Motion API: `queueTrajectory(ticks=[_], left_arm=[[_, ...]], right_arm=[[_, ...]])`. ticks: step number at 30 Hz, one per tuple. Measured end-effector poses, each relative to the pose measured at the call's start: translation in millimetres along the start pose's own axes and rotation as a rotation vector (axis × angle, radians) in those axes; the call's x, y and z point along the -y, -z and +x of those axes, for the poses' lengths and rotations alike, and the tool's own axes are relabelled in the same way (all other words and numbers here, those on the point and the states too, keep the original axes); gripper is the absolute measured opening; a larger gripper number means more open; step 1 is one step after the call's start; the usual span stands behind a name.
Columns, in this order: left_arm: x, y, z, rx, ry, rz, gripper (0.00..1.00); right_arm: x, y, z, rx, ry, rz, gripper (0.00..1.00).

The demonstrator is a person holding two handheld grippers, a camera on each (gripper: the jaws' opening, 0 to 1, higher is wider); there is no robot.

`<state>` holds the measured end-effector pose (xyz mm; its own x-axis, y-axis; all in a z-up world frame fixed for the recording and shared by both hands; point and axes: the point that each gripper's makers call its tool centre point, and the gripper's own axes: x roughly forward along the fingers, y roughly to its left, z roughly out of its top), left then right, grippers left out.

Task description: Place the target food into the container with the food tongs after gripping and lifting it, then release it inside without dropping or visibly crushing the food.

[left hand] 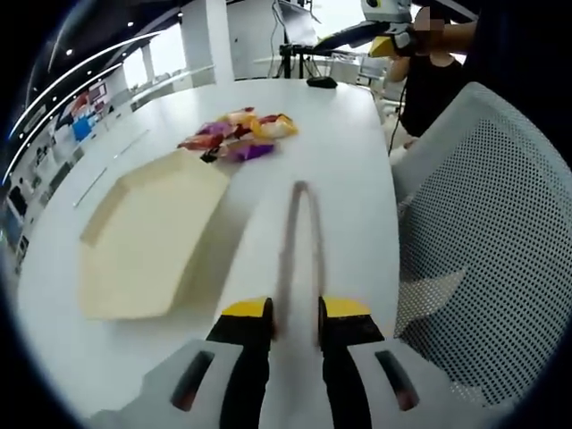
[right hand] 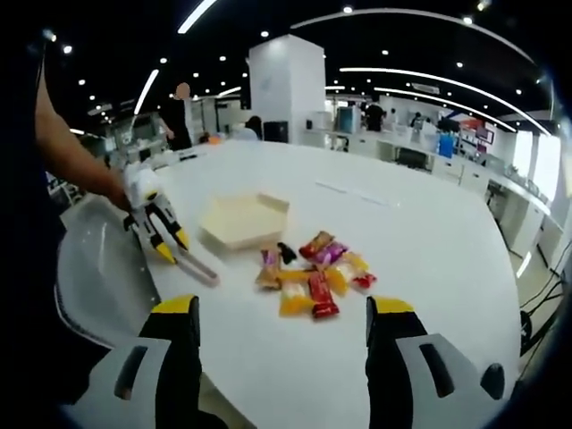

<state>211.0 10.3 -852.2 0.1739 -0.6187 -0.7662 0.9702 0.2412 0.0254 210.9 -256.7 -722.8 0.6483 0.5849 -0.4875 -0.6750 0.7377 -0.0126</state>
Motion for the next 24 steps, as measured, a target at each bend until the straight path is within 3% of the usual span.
queueTrajectory(ticks=[7, 24], left_arm=[[-0.2, -3.5, 4.0, -0.017, 0.002, 0.015, 0.09], [-3.3, -32.8, -4.0, 0.069, 0.012, -0.010, 0.03]], right_arm=[[-1.8, 3.8, -0.7, -0.009, -0.003, 0.005, 0.76], [-2.7, 7.0, -0.2, -0.008, 0.004, 0.024, 0.77]])
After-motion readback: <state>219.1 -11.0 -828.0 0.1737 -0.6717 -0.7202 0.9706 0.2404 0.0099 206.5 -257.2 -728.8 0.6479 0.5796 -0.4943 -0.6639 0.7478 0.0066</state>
